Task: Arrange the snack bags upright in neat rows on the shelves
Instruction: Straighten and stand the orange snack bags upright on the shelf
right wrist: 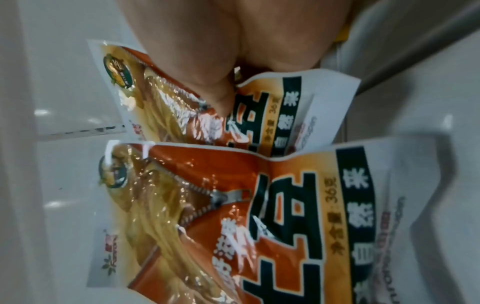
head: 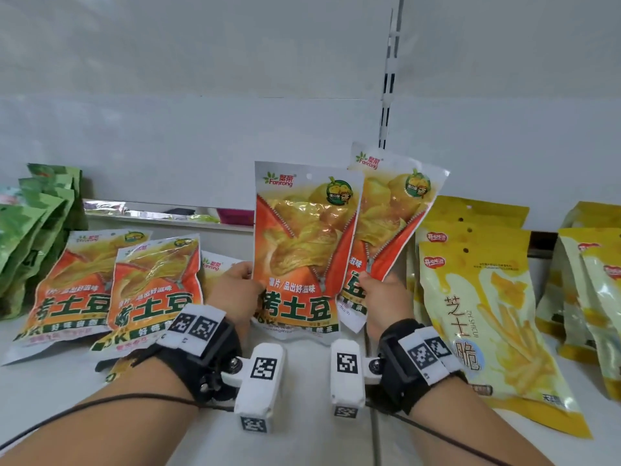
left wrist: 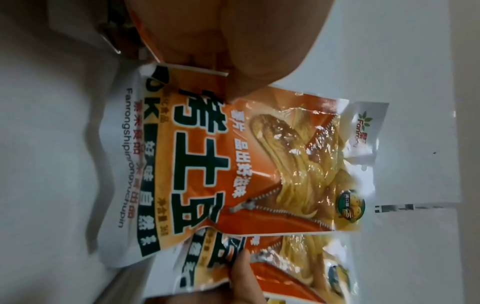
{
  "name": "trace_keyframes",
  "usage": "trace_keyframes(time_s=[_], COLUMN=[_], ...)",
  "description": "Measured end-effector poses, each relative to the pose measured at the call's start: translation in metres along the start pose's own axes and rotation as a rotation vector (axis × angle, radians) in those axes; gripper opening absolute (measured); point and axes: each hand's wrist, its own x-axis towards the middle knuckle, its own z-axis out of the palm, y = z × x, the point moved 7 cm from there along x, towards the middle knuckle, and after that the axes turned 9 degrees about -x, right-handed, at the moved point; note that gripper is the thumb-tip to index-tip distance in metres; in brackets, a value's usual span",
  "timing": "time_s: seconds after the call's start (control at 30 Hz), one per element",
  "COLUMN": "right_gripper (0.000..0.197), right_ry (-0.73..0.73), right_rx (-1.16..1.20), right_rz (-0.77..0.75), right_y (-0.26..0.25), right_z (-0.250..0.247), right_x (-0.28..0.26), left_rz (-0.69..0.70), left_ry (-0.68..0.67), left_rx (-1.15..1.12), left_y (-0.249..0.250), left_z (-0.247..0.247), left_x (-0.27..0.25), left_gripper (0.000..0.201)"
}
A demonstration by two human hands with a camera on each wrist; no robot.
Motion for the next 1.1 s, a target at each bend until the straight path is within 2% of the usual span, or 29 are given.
trace_keyframes(time_s=[0.2, 0.3, 0.4, 0.53, 0.7, 0.8, 0.93, 1.0, 1.1], right_gripper=[0.029, 0.029, 0.026, 0.039, 0.061, 0.063, 0.052, 0.049, 0.045], right_ry=[-0.167, -0.172, -0.160, -0.051, -0.120, -0.110, -0.148, -0.110, -0.070], right_rx=[-0.022, 0.005, -0.081, -0.047, 0.109, 0.115, 0.029, -0.059, -0.089], right_rz=[0.110, 0.191, 0.191, 0.217, 0.292, 0.274, 0.220, 0.130, 0.041], right_y=[0.009, 0.018, 0.022, 0.029, 0.035, 0.030, 0.014, 0.003, -0.011], right_z=[0.036, 0.043, 0.044, 0.040, 0.039, 0.031, 0.028, 0.024, 0.025], right_x=[0.031, 0.043, 0.052, 0.060, 0.056, 0.050, 0.034, 0.027, 0.007], left_rz=[-0.060, -0.061, -0.043, -0.022, 0.024, 0.062, 0.119, 0.161, 0.233], left_ry=[0.002, 0.034, 0.045, 0.030, 0.045, 0.044, 0.024, 0.033, 0.074], left_rx=[-0.050, -0.011, 0.072, 0.180, 0.277, 0.282, 0.295, 0.306, 0.252], left_y=[-0.011, -0.012, -0.014, -0.015, -0.011, -0.006, 0.005, 0.014, 0.028], left_z=[0.018, 0.019, 0.020, 0.026, 0.031, 0.031, 0.027, 0.020, -0.004], left_x=[0.025, 0.034, 0.040, 0.042, 0.037, 0.028, 0.017, 0.009, -0.002], left_gripper=[0.026, 0.024, 0.022, 0.022, 0.024, 0.034, 0.054, 0.056, 0.046])
